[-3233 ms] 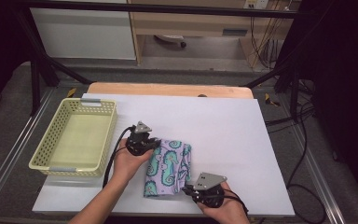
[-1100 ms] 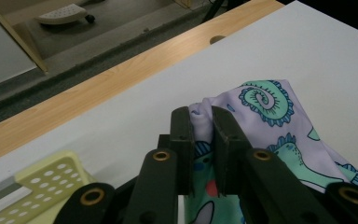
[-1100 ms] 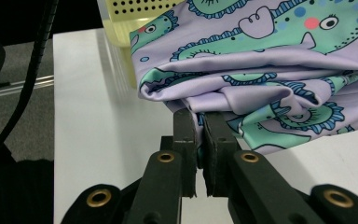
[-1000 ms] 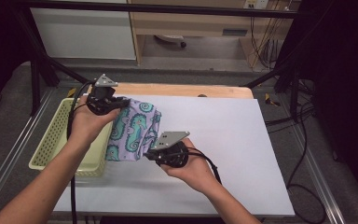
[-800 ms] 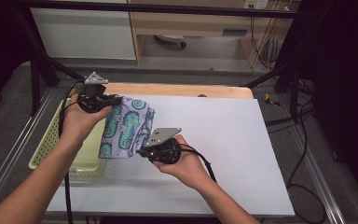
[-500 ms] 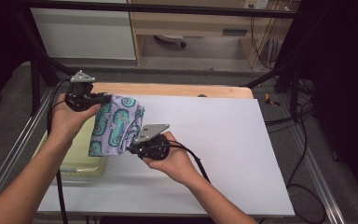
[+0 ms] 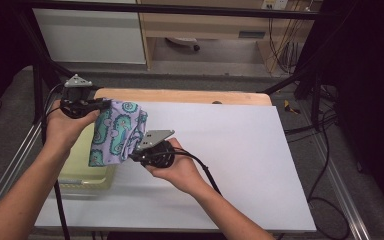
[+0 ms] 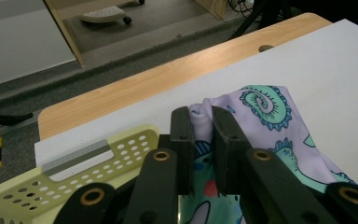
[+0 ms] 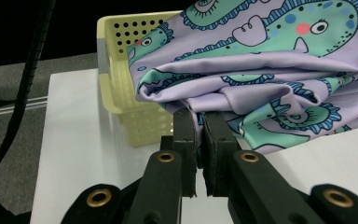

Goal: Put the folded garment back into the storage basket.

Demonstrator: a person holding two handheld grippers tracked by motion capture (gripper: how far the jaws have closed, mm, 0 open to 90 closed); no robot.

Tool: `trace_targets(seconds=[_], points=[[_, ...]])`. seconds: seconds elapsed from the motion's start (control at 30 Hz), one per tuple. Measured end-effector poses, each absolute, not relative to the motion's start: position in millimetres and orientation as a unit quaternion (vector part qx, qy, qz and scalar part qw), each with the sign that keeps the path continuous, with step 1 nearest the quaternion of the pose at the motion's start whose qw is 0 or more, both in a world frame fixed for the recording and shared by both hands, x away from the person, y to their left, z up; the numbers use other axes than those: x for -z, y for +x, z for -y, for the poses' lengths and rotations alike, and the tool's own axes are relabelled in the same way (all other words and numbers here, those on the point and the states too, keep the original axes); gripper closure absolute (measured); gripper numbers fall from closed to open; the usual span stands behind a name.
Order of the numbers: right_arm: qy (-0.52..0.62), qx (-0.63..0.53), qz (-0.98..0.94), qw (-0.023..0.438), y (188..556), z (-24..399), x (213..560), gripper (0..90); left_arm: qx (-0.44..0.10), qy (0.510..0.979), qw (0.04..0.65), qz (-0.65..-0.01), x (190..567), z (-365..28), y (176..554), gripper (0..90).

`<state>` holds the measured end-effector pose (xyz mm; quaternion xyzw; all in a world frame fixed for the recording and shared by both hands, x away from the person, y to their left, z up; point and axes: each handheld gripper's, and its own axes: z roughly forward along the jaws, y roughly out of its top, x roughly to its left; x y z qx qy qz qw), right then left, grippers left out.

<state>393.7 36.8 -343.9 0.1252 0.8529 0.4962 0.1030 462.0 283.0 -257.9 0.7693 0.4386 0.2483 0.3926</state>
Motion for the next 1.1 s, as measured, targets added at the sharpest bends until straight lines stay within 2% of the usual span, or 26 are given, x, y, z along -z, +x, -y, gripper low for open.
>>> trace_targets(seconds=[1.1], points=[[0.108,-0.503,-0.851,0.105,401.2,-82.9,349.2,85.5,-0.266,0.751,0.381,-0.468,261.0,-324.5,458.6,79.8]])
